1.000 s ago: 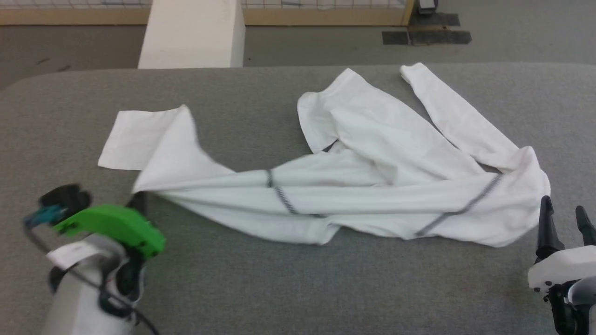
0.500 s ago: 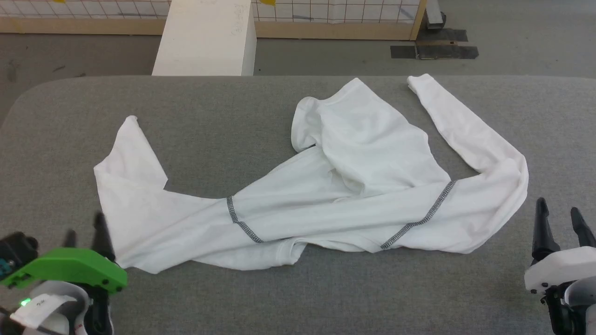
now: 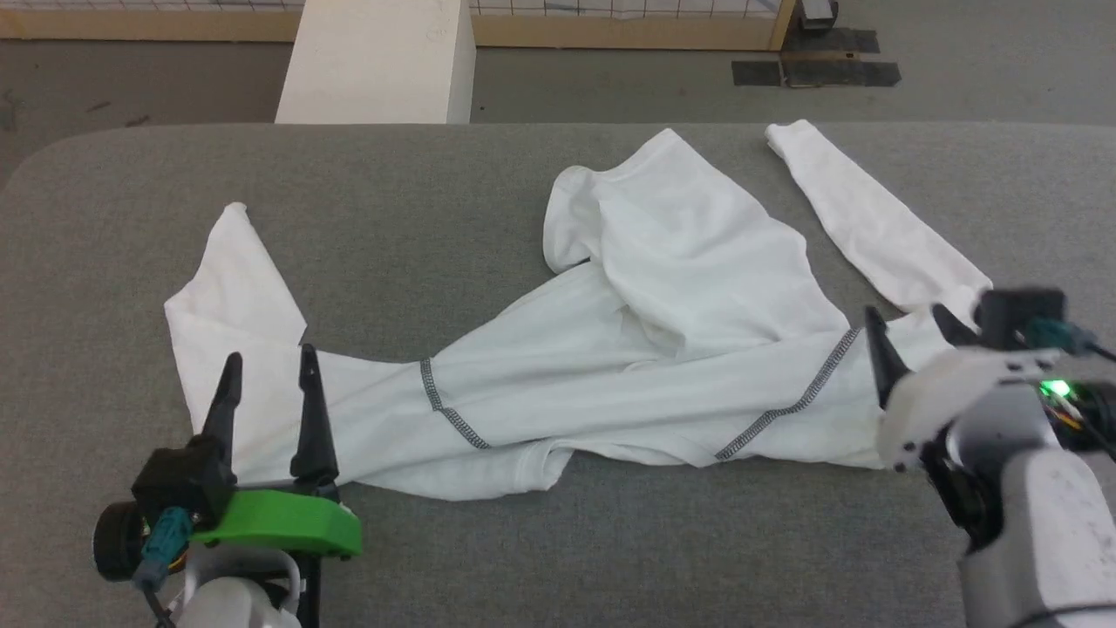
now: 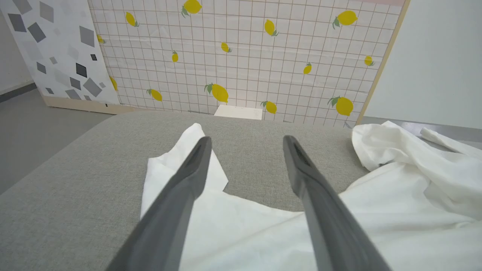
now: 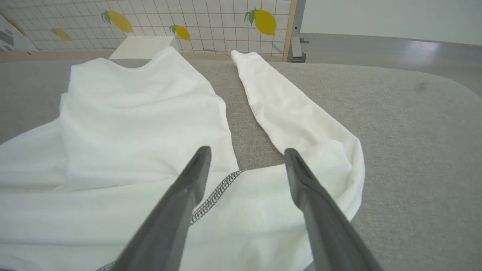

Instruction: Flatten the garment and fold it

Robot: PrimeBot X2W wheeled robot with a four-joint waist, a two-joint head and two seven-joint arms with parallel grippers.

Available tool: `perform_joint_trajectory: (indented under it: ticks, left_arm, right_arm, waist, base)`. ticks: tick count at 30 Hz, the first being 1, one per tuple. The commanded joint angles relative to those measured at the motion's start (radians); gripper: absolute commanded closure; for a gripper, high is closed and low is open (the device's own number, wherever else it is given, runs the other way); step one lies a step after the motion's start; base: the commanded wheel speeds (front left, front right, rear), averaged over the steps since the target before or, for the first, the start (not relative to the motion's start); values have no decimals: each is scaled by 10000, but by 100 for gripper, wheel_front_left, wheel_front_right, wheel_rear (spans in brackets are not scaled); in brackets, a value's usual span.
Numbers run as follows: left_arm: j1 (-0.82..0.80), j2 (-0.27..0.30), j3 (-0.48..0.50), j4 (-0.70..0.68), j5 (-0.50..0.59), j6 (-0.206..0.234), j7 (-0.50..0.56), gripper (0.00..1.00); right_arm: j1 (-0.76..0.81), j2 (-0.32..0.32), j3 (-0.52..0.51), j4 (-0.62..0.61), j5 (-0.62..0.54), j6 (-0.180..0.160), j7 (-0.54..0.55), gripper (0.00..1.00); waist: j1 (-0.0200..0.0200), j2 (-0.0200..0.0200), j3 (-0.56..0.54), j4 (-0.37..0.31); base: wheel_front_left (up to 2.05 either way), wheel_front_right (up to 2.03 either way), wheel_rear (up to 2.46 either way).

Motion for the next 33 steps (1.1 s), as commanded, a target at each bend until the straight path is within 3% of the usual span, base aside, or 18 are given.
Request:
perform_joint_trajectory:
  ticks: [1,7,17,18,19,20,25,33]
  left_arm:
    - [-335,-113,4,94,13,-90,-86,0]
    - [-956,-601,-92,311,139,-303,-139,0]
    - [-1351,-1336,-58,646,384,-862,-145,0]
    - [-1358,-1390,-40,686,416,-916,-145,0]
    - [-1373,-1434,-41,718,439,-966,-145,0]
    - [-1404,-1484,-44,750,474,-1029,-145,0]
    - [-1610,-1670,-92,801,602,-1273,-146,0]
    - [-1771,-1813,-241,937,635,-1487,-146,0]
  right_arm:
    - [-710,24,549,76,-366,-13,566,0]
    - [-3075,-68,3100,1400,-786,-13,2781,0]
    - [-4756,-918,5544,4188,-245,-13,5164,0]
    - [-4863,-1016,5574,4307,-181,-13,5258,50]
    - [-4969,-1113,5527,4339,-191,-13,5184,85]
    - [-5061,-1167,5393,4399,-153,-13,5060,100]
    - [-5750,-1419,4731,4585,-386,-13,4317,100]
    - [-7440,-1550,2937,5018,-1860,-13,2309,100]
  waist:
    - [0,0,315,183]
    - [0,0,1018,865]
    - [0,0,1612,2055]
    - [0,0,1658,2141]
    - [0,0,1708,2222]
    - [0,0,1750,2312]
    - [0,0,2050,2802]
    - [0,0,2448,3603]
  base:
    - [0,0,0]
    - [0,0,0]
    - [0,0,0]
    - [0,0,0]
    - [0,0,0]
    - [0,0,0]
    - [0,0,0]
    - [0,0,0]
